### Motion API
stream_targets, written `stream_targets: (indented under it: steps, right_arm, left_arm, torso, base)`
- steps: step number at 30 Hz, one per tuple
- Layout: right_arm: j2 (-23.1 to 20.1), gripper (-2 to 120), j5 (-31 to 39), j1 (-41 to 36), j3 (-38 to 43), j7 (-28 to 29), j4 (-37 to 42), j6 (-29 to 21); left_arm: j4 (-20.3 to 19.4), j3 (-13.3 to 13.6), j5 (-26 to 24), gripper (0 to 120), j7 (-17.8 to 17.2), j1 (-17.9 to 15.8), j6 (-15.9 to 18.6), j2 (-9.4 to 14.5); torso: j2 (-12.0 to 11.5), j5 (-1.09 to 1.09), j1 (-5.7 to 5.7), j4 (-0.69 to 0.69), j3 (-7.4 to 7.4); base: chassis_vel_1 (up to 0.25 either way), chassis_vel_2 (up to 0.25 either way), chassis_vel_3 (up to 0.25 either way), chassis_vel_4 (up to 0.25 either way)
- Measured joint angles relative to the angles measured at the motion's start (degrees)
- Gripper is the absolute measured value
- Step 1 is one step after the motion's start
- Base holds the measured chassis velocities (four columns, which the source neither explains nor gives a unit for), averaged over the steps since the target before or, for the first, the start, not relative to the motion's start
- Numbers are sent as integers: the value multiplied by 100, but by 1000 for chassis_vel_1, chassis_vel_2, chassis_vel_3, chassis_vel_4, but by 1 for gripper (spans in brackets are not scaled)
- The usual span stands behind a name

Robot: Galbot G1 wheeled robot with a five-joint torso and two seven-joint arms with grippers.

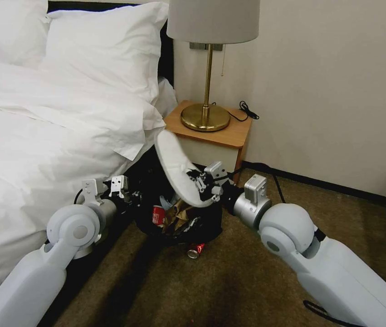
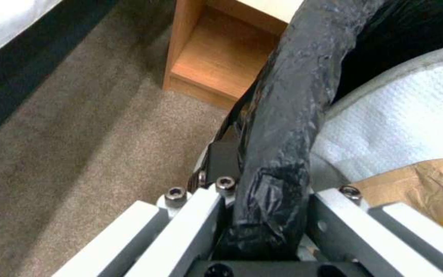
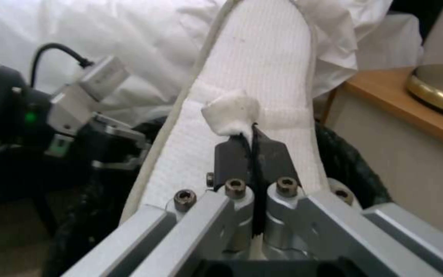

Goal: Pick up the trash bin, then pick up the garbage on the floor and place it into the trash bin.

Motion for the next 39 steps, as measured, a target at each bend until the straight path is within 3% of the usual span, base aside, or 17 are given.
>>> stream_targets:
  steps: [24,39]
  right_arm:
    - [207,0,-461,106,-593,67,-729,-82]
    - [404,0,-384,465,-889,489,-1036,-602]
  left_arm:
    - [-28,54,-41,2,-39,-112,0,-66]
    - [-50,-23,19,2,62,-104,0,-118]
  torso:
    - [0,0,0,0,0]
    - [0,-1,0,1,0]
  base:
    - [0,0,0,0]
    - [0,0,0,0]
